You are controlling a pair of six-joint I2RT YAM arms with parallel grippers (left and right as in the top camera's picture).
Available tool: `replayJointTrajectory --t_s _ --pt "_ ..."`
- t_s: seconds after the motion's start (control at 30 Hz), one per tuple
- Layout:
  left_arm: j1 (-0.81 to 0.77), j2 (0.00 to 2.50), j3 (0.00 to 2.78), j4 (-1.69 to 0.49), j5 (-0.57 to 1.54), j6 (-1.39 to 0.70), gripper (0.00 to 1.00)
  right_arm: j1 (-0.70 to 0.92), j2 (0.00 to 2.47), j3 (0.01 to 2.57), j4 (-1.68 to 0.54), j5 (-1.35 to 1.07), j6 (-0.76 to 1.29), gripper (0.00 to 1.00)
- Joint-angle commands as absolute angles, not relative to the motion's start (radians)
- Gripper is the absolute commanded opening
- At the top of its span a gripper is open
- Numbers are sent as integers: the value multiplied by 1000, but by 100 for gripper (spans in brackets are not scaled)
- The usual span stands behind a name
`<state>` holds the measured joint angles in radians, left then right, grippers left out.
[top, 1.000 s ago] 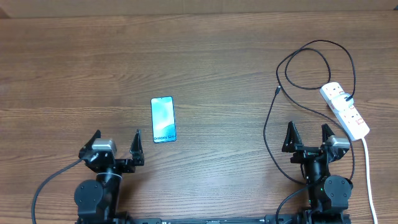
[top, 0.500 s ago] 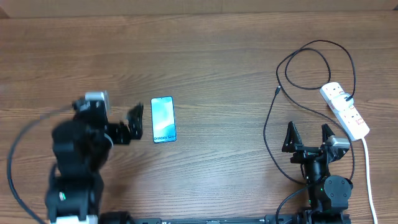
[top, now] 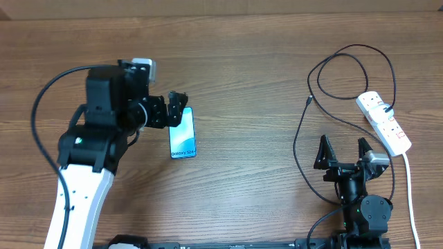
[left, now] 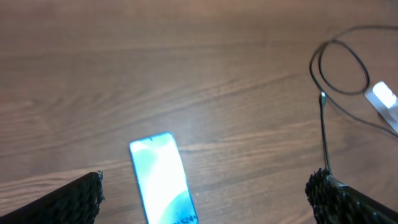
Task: Plug charger to phone and switch on socket
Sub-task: 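Move the left gripper over the phone and lower toward it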
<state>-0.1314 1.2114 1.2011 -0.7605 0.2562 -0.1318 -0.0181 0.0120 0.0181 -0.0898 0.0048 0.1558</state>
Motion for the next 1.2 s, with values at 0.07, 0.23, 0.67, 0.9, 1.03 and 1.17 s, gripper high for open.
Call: replayJointTrajectory --t_s 0.07,0.23,0.67,0.9,1.03,1.17 --pt "-136 1279 1226 -762 414 -159 100 -21 3 8 -84 6 148 100" --pt "-138 1313 1226 -761 439 -159 100 -21 3 8 -84 6 148 100" --pt "-290 1358 1226 -911 -150 -320 100 -21 3 8 -84 6 148 100" --pt "-294 1417 1226 -949 -163 -456 100 -21 3 8 -84 6 148 100" --pt "-296 1483 1226 -915 -126 -456 100 -21 3 8 -84 6 148 100" --pt "-295 1567 1226 -904 -122 -449 100 -21 3 8 -84 6 148 100"
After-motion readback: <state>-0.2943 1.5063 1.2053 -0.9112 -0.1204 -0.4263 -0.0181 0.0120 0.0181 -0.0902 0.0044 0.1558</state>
